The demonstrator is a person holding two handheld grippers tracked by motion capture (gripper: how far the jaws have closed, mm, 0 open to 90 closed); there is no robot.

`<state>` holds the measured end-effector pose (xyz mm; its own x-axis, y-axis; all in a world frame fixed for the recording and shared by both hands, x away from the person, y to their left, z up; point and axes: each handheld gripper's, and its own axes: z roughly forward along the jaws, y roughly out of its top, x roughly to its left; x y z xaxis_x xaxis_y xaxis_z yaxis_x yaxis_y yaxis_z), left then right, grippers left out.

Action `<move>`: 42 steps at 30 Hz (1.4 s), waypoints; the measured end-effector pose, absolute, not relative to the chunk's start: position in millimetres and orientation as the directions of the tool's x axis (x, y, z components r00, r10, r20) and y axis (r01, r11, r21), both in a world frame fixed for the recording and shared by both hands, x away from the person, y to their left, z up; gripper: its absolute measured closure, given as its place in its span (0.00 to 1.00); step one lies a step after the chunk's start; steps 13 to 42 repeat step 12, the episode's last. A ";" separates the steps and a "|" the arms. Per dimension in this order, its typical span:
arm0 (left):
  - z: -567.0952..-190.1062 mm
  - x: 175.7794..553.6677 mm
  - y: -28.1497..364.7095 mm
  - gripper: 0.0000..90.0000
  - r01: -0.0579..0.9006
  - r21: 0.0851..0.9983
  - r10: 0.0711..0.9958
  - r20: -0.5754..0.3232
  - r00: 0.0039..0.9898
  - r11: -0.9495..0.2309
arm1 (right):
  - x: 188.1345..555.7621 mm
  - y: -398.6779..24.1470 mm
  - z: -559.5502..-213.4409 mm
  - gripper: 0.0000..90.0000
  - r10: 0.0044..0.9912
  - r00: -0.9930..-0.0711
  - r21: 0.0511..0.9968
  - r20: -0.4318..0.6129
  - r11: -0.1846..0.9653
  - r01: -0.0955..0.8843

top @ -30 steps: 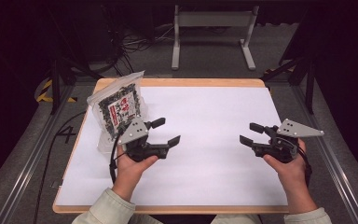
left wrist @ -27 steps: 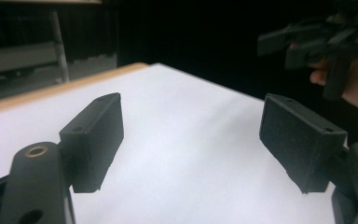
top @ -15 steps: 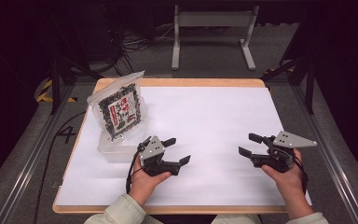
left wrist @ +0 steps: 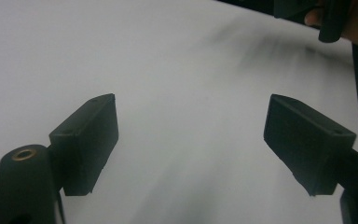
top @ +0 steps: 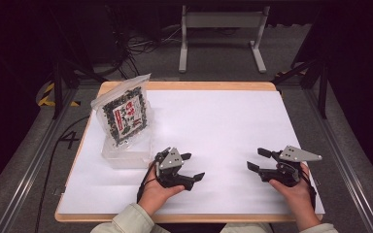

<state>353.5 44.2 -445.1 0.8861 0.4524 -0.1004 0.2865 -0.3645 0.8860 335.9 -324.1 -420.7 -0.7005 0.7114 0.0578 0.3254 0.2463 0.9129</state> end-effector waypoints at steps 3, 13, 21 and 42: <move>-447.0 354.1 42.3 0.21 0.295 0.873 0.450 -0.100 0.887 -0.388 | 336.1 -322.5 -423.5 0.32 0.710 -0.702 0.910 0.051 0.257 0.326; -445.8 353.9 43.1 0.21 0.281 0.877 0.452 -0.085 0.888 -0.389 | 336.6 -322.2 -424.4 0.32 0.715 -0.698 0.910 0.042 0.261 0.322; -445.8 353.9 43.1 0.21 0.281 0.877 0.452 -0.085 0.888 -0.389 | 336.6 -322.2 -424.4 0.32 0.715 -0.698 0.910 0.042 0.261 0.322; -445.8 353.9 43.1 0.21 0.281 0.877 0.452 -0.085 0.888 -0.389 | 336.6 -322.2 -424.4 0.32 0.715 -0.698 0.910 0.042 0.261 0.322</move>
